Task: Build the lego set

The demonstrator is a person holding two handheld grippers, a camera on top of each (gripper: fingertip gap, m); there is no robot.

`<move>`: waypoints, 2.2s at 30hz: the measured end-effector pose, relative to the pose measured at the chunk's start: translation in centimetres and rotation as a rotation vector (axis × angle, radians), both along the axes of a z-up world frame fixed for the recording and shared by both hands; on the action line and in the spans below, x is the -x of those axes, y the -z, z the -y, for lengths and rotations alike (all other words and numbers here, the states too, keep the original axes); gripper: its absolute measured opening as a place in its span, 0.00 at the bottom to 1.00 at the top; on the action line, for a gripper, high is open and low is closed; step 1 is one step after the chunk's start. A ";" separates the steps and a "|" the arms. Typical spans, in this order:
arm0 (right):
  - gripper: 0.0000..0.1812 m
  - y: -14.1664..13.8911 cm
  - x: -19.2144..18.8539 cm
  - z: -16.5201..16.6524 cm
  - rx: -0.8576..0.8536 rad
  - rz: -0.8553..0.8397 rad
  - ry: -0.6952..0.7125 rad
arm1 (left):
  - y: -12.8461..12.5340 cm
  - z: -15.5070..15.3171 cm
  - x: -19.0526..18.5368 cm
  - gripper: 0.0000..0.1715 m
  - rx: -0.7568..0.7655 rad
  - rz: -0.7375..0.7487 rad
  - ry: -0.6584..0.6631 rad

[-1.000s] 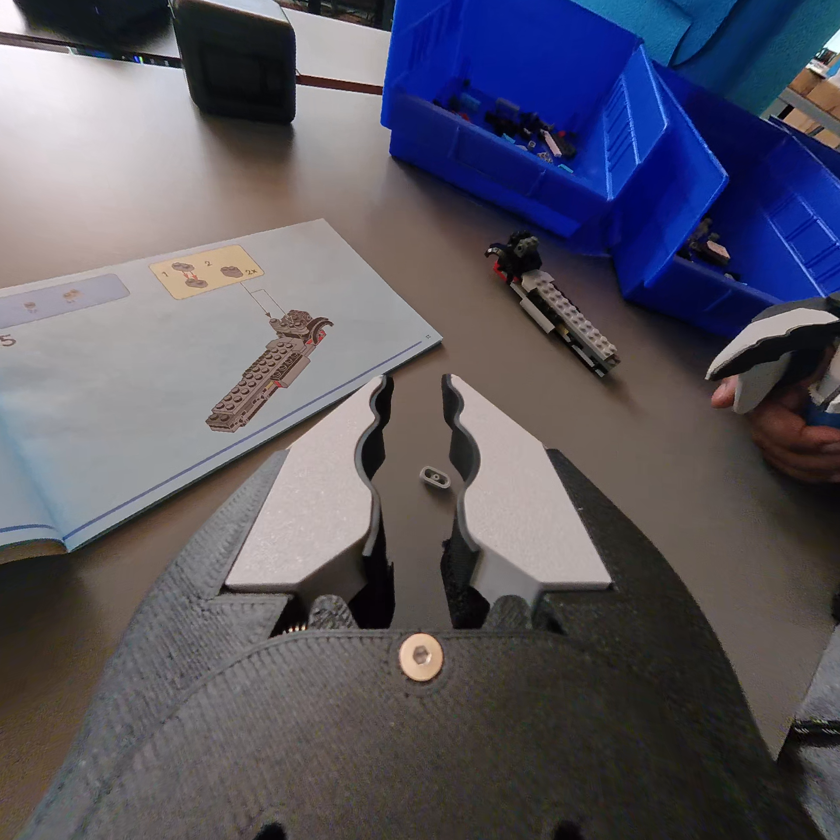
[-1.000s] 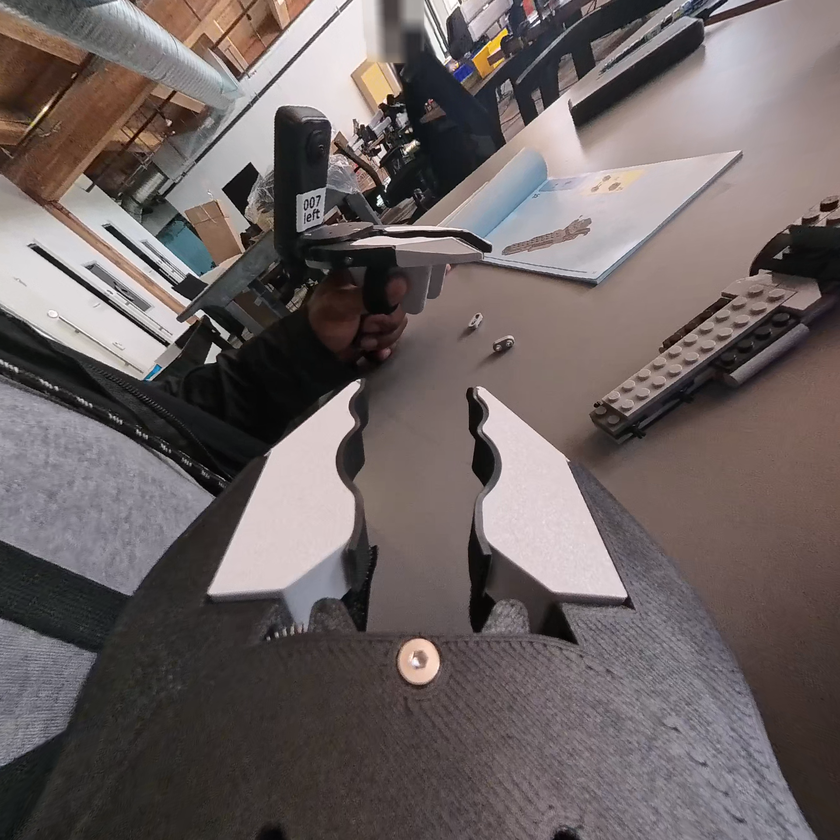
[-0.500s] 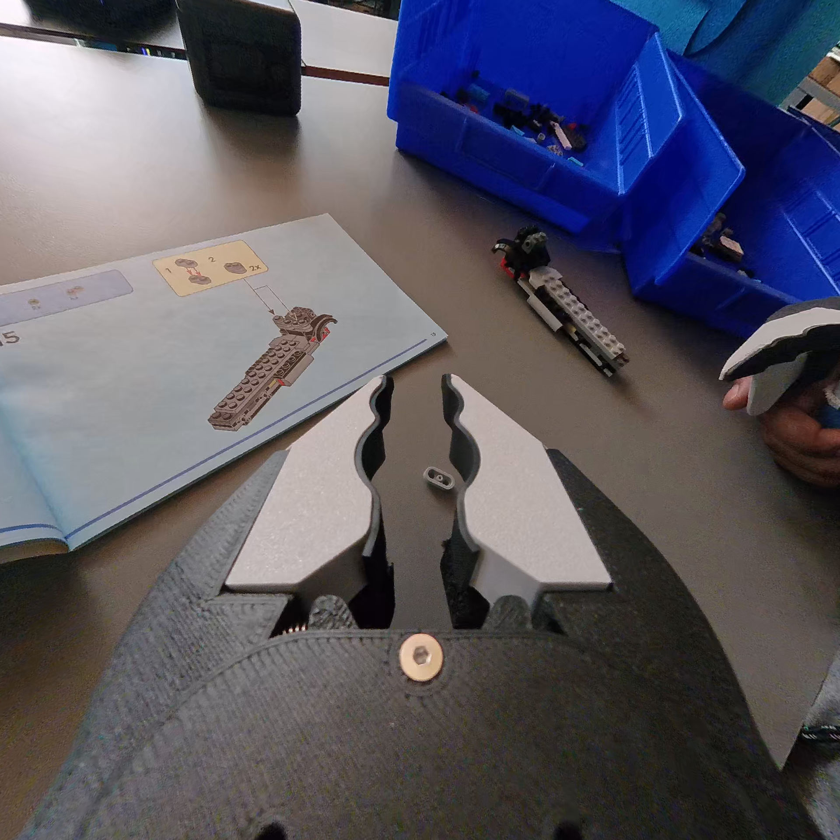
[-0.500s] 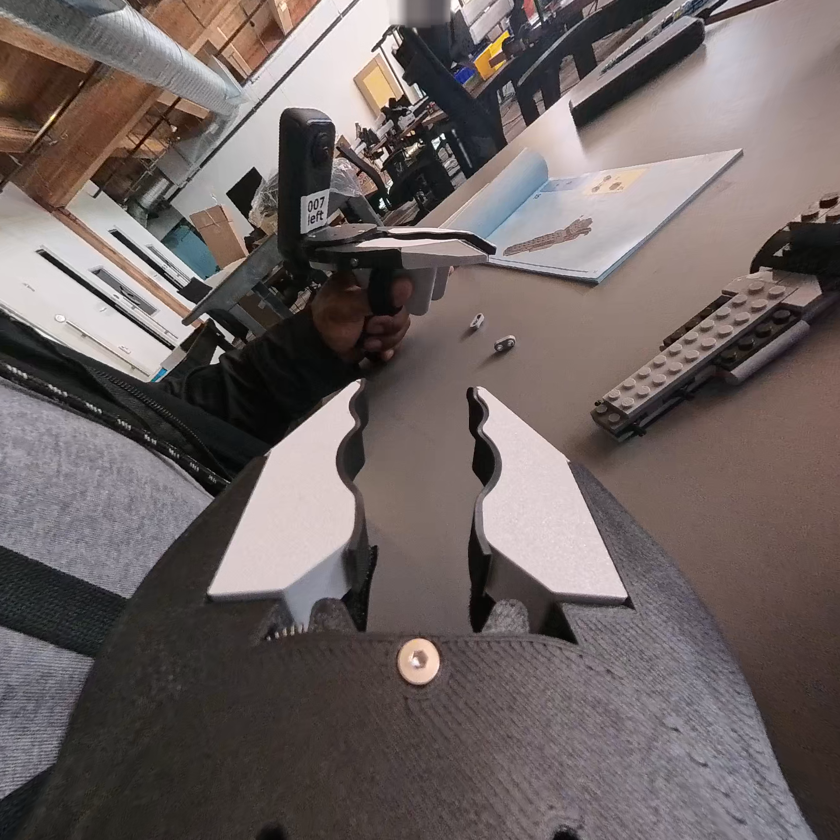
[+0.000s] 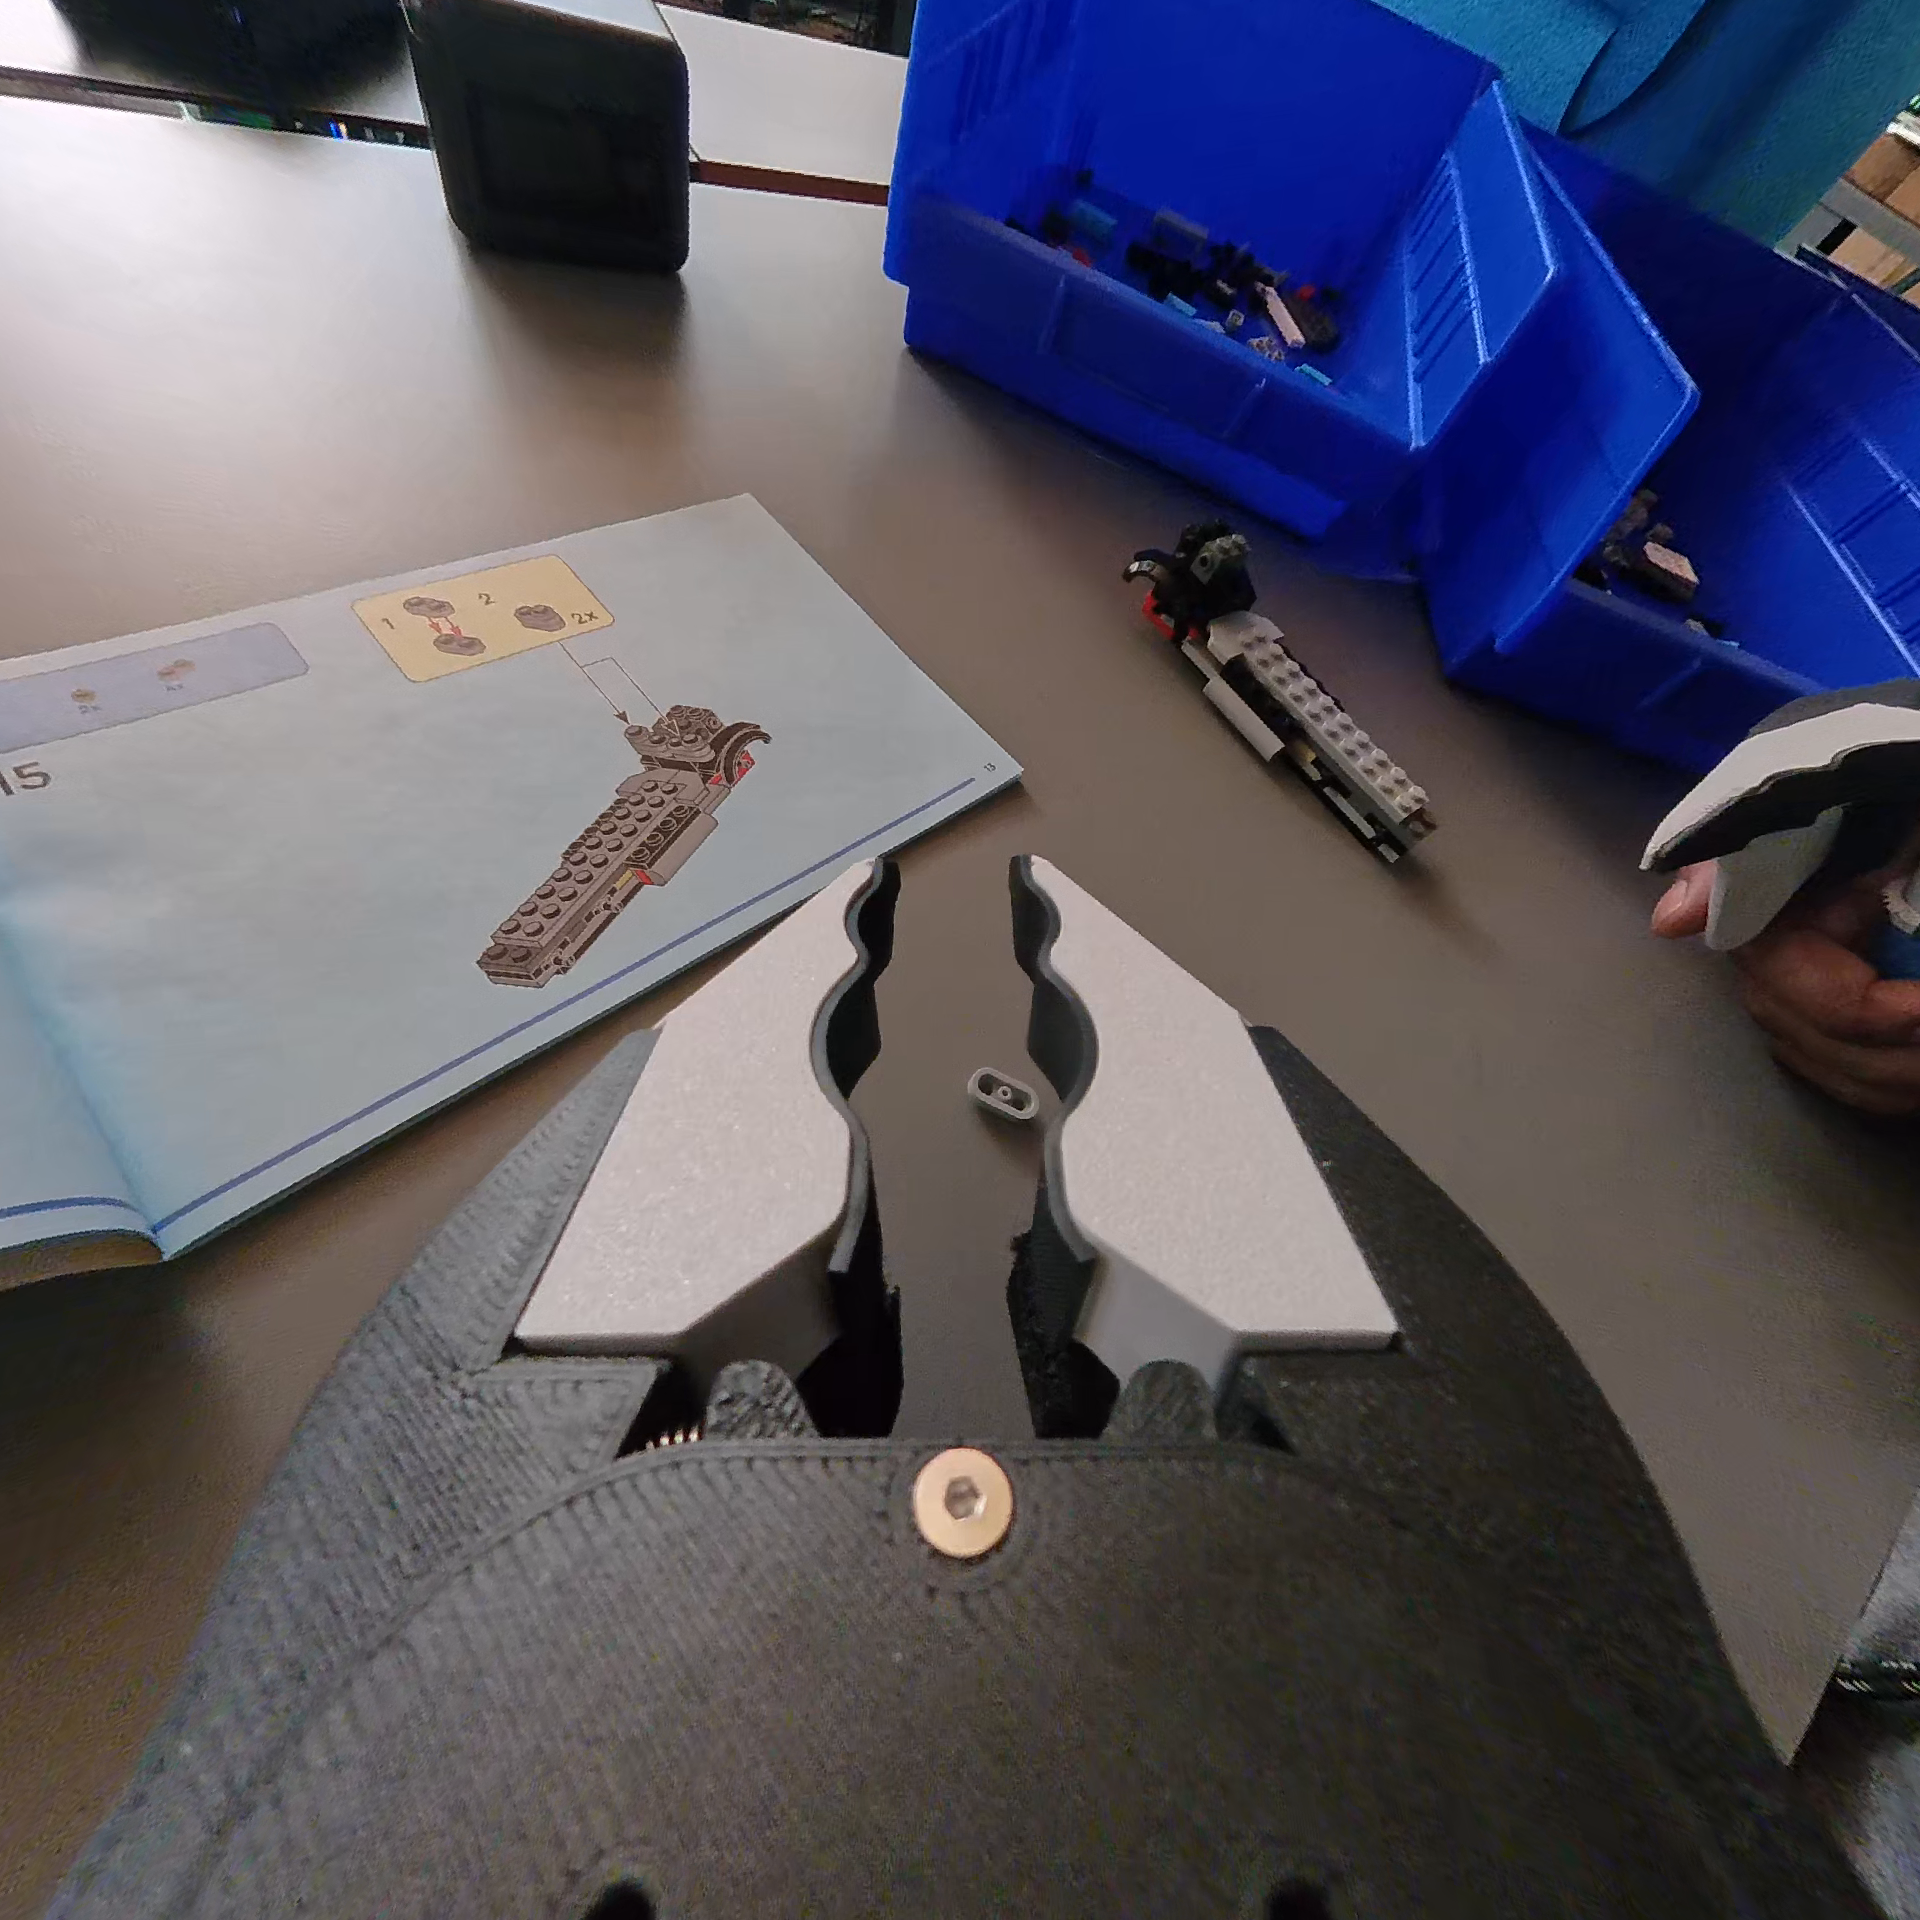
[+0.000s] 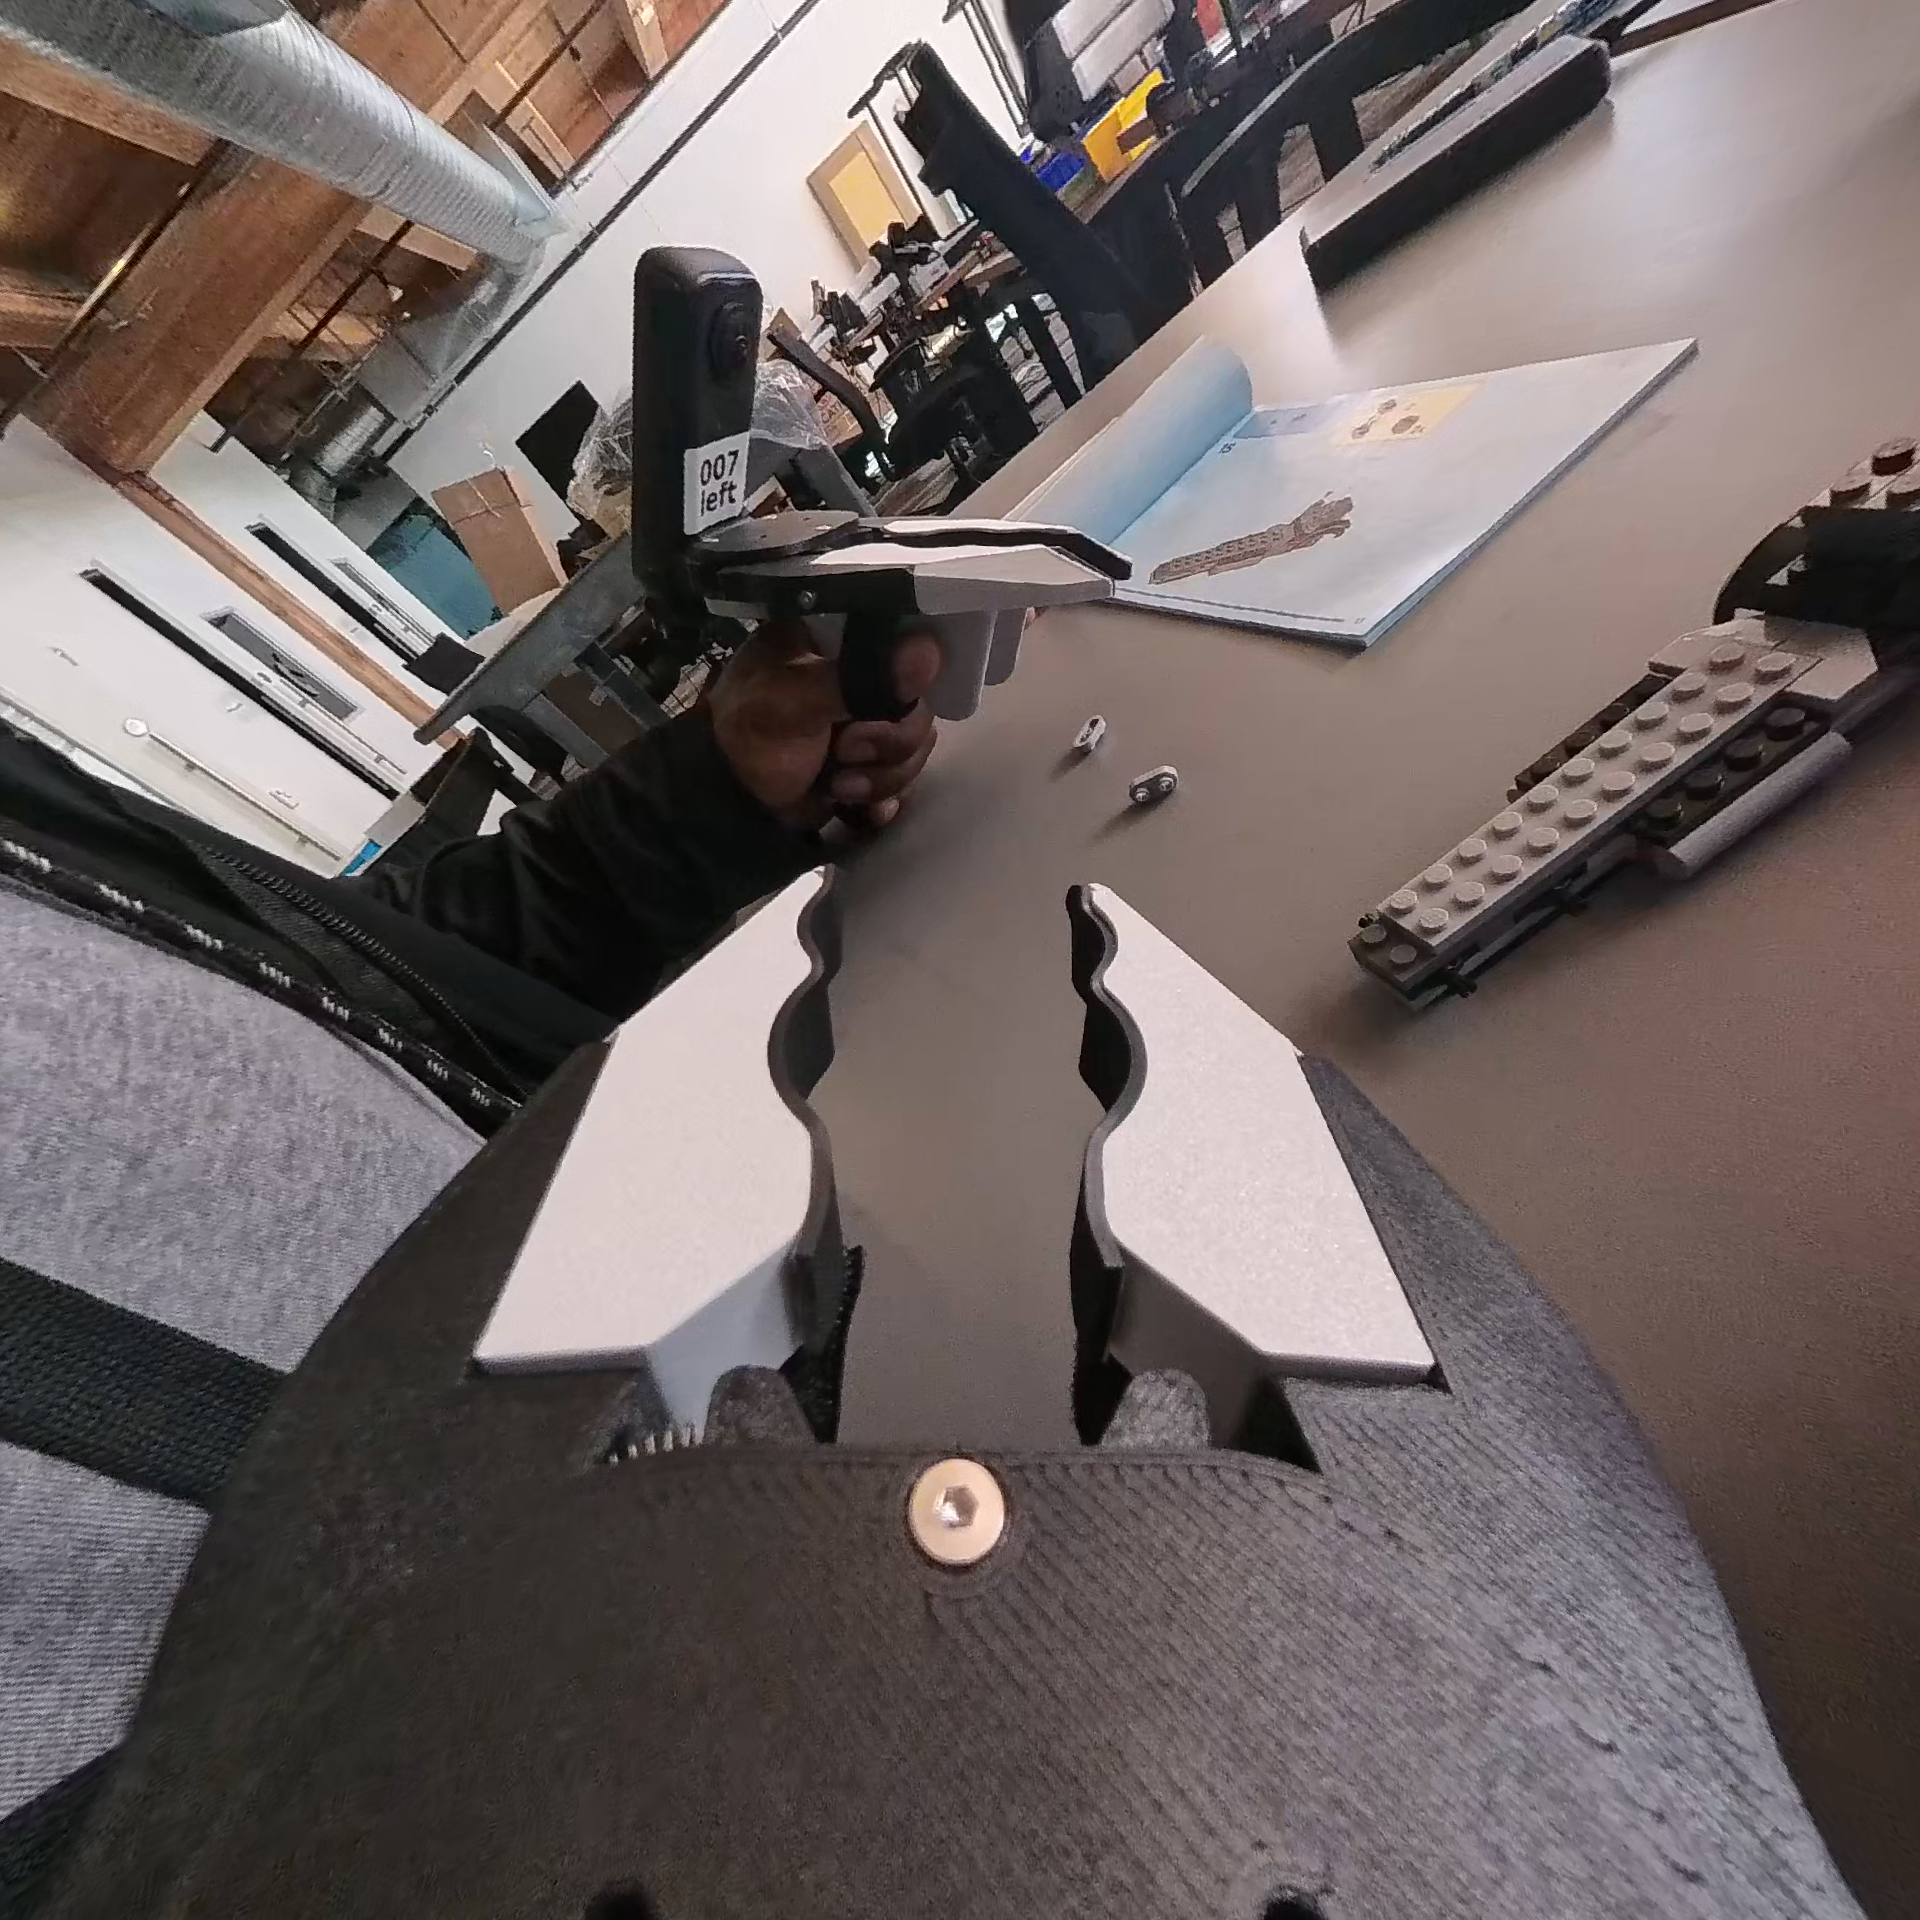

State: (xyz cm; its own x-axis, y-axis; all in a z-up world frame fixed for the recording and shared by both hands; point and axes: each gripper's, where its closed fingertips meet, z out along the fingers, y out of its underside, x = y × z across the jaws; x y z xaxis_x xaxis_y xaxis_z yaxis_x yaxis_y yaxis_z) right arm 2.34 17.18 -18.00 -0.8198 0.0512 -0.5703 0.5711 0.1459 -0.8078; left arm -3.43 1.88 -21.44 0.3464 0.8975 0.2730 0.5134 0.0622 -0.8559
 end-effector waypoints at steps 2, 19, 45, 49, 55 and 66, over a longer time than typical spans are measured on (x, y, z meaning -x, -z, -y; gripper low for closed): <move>0.25 0.0 0.0 0.0 0.000 0.000 0.000 | 0.0 0.0 0.0 0.14 0.000 0.000 0.000; 0.25 -3.4 -0.9 -0.9 0.175 -0.123 -0.004 | -0.3 0.1 0.1 0.14 -0.001 -0.020 -0.009; 0.12 -1.5 14.9 -15.8 -0.758 -0.539 -0.125 | -1.6 0.1 -0.6 0.14 -0.108 -0.072 0.025; 0.11 2.7 16.5 -15.5 -0.904 -0.493 -0.284 | -1.8 0.2 -0.7 0.15 -0.112 -0.083 0.022; 0.08 5.8 16.5 -15.5 -1.006 -0.492 -0.404 | -2.2 0.6 -1.0 0.15 -0.134 -0.105 0.007; 0.08 7.1 17.2 -15.3 -1.016 -0.493 -0.373 | -2.1 0.6 -0.9 0.15 -0.172 -0.085 0.021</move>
